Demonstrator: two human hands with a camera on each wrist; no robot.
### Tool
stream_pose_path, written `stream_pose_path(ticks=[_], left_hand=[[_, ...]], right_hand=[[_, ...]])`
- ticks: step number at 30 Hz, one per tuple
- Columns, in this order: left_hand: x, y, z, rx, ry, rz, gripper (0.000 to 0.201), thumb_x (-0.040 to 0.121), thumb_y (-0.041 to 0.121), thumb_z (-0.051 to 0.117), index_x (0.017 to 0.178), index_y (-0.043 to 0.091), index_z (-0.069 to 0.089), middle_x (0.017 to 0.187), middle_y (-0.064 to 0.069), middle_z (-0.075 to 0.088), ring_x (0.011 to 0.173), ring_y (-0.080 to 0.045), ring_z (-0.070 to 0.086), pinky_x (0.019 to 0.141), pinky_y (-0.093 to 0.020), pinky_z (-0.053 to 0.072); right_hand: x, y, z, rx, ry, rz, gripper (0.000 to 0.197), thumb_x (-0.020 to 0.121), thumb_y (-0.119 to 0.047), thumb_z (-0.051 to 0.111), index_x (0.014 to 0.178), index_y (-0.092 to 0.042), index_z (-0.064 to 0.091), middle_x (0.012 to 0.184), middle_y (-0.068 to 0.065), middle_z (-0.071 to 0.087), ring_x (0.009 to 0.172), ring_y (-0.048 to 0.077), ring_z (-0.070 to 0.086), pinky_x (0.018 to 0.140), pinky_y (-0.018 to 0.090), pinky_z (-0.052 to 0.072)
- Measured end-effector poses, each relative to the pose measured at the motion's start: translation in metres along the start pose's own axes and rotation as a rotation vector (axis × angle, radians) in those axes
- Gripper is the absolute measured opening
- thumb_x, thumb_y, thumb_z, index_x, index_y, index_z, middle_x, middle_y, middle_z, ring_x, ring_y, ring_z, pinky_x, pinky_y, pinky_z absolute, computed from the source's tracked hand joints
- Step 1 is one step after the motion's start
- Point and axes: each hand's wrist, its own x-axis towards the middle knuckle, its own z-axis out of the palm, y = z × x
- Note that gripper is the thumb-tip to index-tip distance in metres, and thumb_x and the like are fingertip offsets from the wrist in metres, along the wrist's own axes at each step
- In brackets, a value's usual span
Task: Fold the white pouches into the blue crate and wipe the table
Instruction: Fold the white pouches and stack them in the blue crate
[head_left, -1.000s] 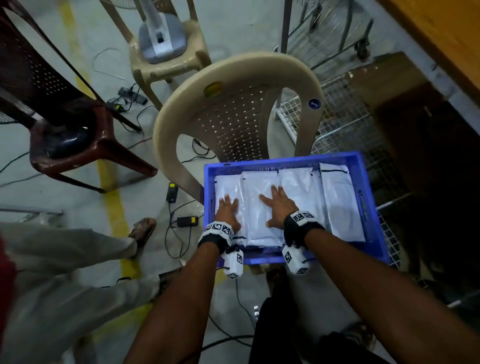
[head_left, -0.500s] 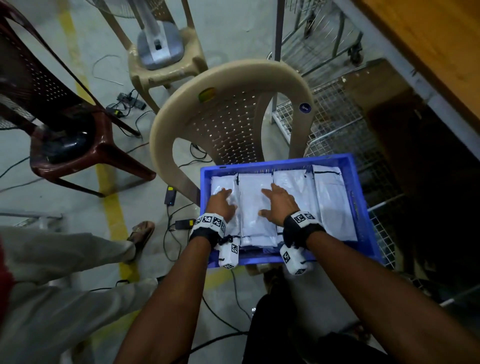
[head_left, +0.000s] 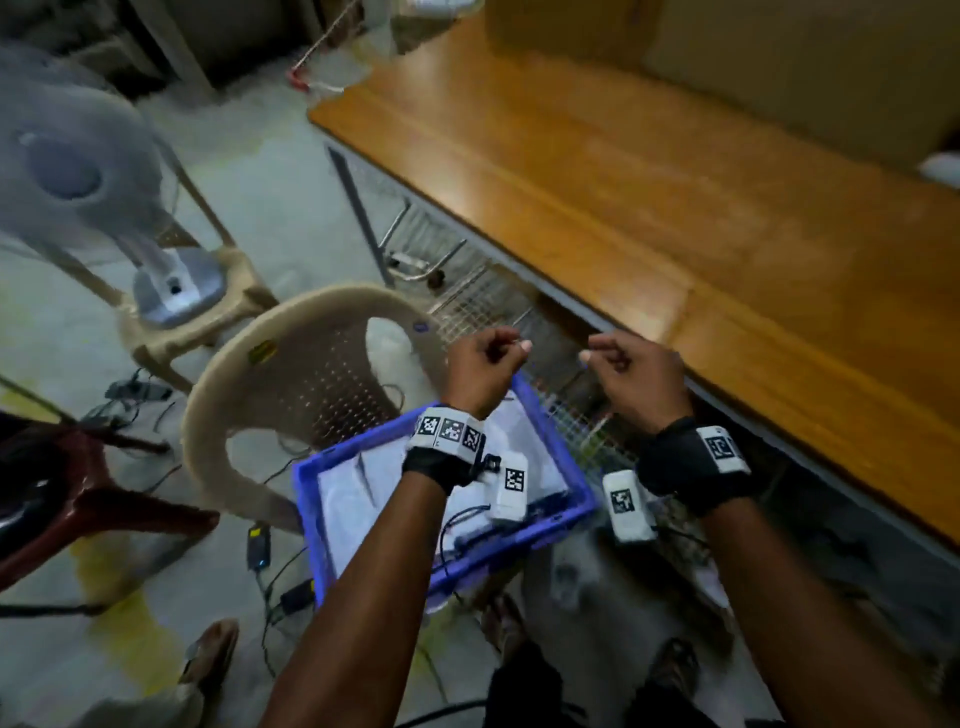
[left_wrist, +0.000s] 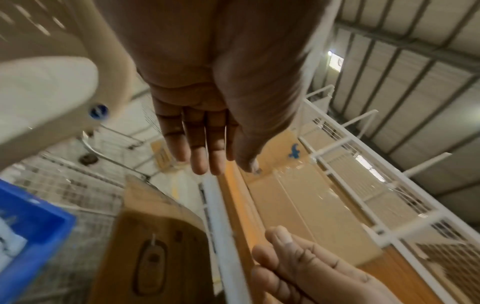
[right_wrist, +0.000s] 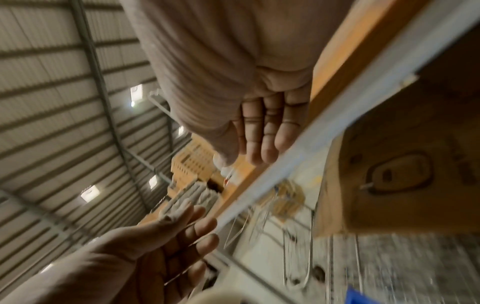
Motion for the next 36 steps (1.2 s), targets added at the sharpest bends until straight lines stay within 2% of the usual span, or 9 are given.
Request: stream_pose_path(ticks=[6,12,15,17,20,23,27,32,36], left_hand=[[-0.017,0.072,0.122,0.007,-0.262,0.098,0.025,0.087,0.02,0.076,0.107,0.006,0.072,0.094,-0.011,0.074,0.089,-0.019,0.069,0.083,-0.033,0.057],[-0.056,0.091,0.227,0.158,-0.401,0.139,0.049,0.086,0.027,0.076,0.129,0.006,0.063,0.124,-0.015,0.066,0.117,-0.025,0.062,0.094,-0.031,0.049],[-0.072,0.092,0.275,0.513,-0.445,0.25,0.066,0.087,0.054,0.065,0.14,0.017,0.054,0.153,-0.013,0.042,0.146,-0.029,0.03,0.121,-0.05,0.017],[-0.085,0.095,0.302,0.78,-0.451,0.302,0.071,0.089,0.064,0.054,0.147,0.024,0.044,0.164,-0.012,0.016,0.153,-0.029,0.007,0.121,-0.054,0.0],[-0.107,0.1,0.335,0.931,-0.453,0.326,0.084,0.085,0.075,0.045,0.154,0.029,0.029,0.165,-0.016,-0.003,0.152,-0.033,-0.007,0.119,-0.06,-0.004],[-0.121,0.101,0.358,1.01,-0.426,0.3,0.092,0.084,0.083,0.03,0.157,0.031,0.012,0.164,-0.015,-0.013,0.151,-0.033,-0.015,0.118,-0.061,-0.008],[-0.126,0.101,0.366,1.059,-0.358,0.294,0.097,0.079,0.09,0.017,0.158,0.033,0.006,0.165,-0.013,-0.012,0.151,-0.032,-0.014,0.118,-0.061,-0.009],[-0.127,0.1,0.362,1.074,-0.352,0.317,0.096,0.08,0.09,0.012,0.158,0.033,0.007,0.165,-0.011,-0.01,0.152,-0.031,-0.012,0.118,-0.06,-0.007],[-0.129,0.101,0.357,1.038,-0.382,0.318,0.087,0.086,0.084,0.016,0.157,0.034,0.007,0.165,-0.009,-0.012,0.152,-0.029,-0.014,0.118,-0.058,-0.01]], right_hand=[[-0.031,0.053,-0.138,-0.042,0.281,0.091,0.023,0.086,-0.032,0.072,0.104,-0.018,0.074,0.086,-0.001,0.072,0.08,0.009,0.067,0.077,0.024,0.053],[-0.086,0.133,-0.246,-0.208,0.268,0.321,0.055,0.089,-0.035,0.067,0.139,-0.016,0.053,0.13,0.009,0.063,0.118,0.026,0.06,0.095,0.034,0.046],[-0.116,0.164,-0.286,-0.315,0.164,0.383,0.056,0.089,-0.035,0.067,0.14,-0.016,0.052,0.137,0.008,0.059,0.123,0.027,0.056,0.097,0.033,0.044],[-0.132,0.179,-0.304,-0.343,0.078,0.362,0.056,0.088,-0.038,0.068,0.139,-0.016,0.054,0.142,0.004,0.054,0.128,0.024,0.051,0.104,0.032,0.041],[-0.148,0.195,-0.325,-0.278,0.055,0.333,0.052,0.089,-0.041,0.067,0.135,-0.018,0.058,0.14,0.001,0.056,0.127,0.018,0.053,0.101,0.028,0.044],[-0.159,0.205,-0.351,-0.199,0.278,0.303,0.04,0.09,-0.036,0.065,0.125,-0.019,0.066,0.125,0.001,0.066,0.114,0.019,0.06,0.088,0.026,0.046],[-0.155,0.236,-0.395,-0.267,0.51,0.287,0.052,0.085,-0.043,0.069,0.129,-0.019,0.06,0.133,0.007,0.061,0.124,0.026,0.054,0.103,0.037,0.043],[-0.127,0.257,-0.414,-0.503,0.155,0.482,0.077,0.093,-0.055,0.051,0.154,-0.018,0.022,0.163,0.013,0.009,0.15,0.03,0.01,0.117,0.048,0.022],[-0.122,0.239,-0.394,-0.608,-0.072,0.422,0.066,0.101,-0.049,0.037,0.154,-0.012,0.021,0.162,0.012,0.011,0.148,0.03,0.015,0.114,0.045,0.027]])
